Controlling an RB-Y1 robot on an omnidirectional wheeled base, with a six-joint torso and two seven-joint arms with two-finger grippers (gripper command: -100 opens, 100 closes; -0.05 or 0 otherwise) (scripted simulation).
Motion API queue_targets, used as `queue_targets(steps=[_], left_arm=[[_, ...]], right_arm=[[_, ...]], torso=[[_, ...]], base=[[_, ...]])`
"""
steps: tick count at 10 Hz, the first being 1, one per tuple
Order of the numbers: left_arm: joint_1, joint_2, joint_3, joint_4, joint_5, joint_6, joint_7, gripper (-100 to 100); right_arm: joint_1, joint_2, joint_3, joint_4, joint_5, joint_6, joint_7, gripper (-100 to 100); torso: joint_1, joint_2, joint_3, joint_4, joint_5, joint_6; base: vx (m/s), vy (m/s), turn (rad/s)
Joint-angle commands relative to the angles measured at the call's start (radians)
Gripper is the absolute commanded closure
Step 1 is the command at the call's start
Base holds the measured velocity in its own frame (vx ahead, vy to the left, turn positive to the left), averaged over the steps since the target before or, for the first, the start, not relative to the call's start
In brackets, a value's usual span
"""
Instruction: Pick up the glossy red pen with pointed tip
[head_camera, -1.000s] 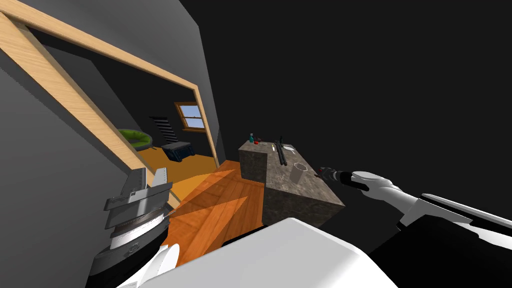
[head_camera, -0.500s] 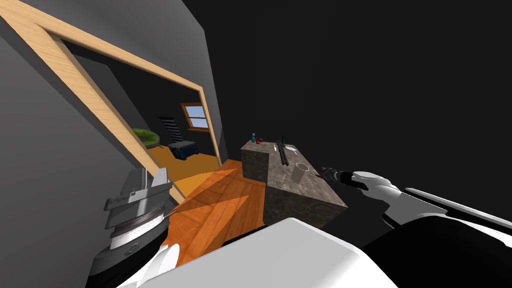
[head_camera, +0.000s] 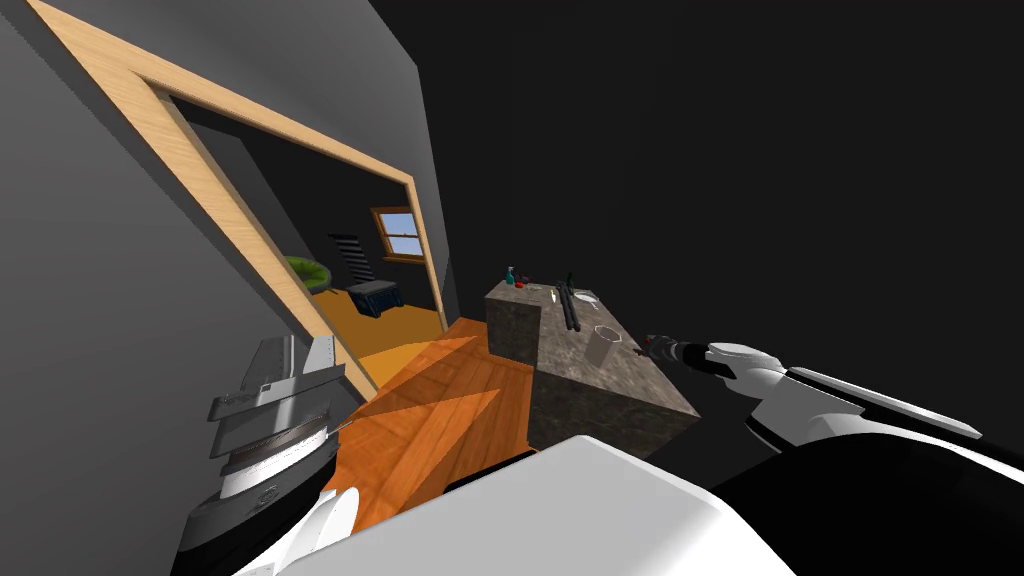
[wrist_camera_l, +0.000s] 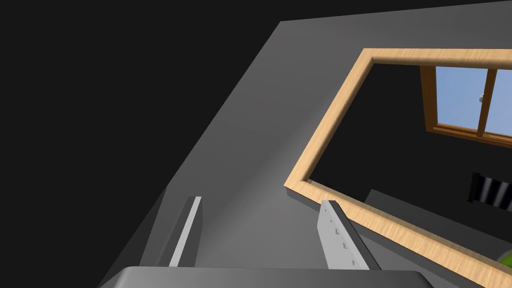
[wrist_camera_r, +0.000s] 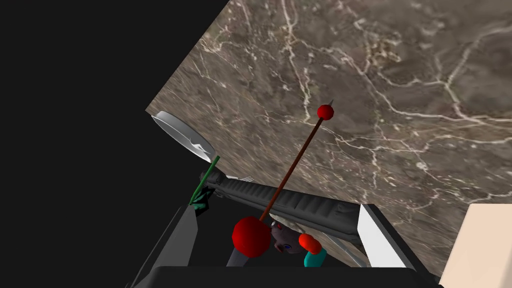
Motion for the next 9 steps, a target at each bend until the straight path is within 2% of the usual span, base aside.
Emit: queue_targets(steps=[1, 2, 6, 7, 8, 9], left_arm=[[0.000, 0.000, 0.000, 0.000, 0.000, 0.000, 0.000, 0], [0.000, 0.000, 0.000, 0.000, 0.000, 0.000, 0.000, 0], [0.000, 0.000, 0.000, 0.000, 0.000, 0.000, 0.000, 0], [0.000, 0.000, 0.000, 0.000, 0.000, 0.000, 0.000, 0], [0.000, 0.000, 0.000, 0.000, 0.000, 0.000, 0.000, 0], [0.000, 0.000, 0.000, 0.000, 0.000, 0.000, 0.000, 0]], right_arm=[[0.000, 0.000, 0.000, 0.000, 0.000, 0.000, 0.000, -100], [-0.001, 0.000, 0.000, 0.003, 0.000, -0.002, 0.002, 100], [-0.001, 0.002, 0.001, 0.003, 0.000, -0.003, 0.000, 100], [-0.001, 0.002, 0.001, 0.003, 0.000, -0.003, 0.000, 0], [0.034, -0.002, -0.025, -0.040, 0.012, 0.009, -0.012, 100], [0.072, -0.007, -0.053, -0.076, 0.022, 0.028, -0.029, 100]], torso=[[0.000, 0.000, 0.000, 0.000, 0.000, 0.000], [0.000, -0.001, 0.000, 0.000, 0.000, 0.000], [0.000, -0.001, -0.001, 0.000, 0.001, 0.000], [0.000, -0.001, -0.001, 0.000, 0.001, 0.000], [0.000, -0.001, -0.001, 0.000, 0.001, 0.000], [0.000, -0.002, -0.001, 0.000, 0.001, 0.001]], base=[[0.000, 0.000, 0.000], [0.000, 0.000, 0.000], [0.000, 0.000, 0.000], [0.000, 0.000, 0.000], [0.027, -0.009, -0.085], [0.056, -0.022, -0.131]])
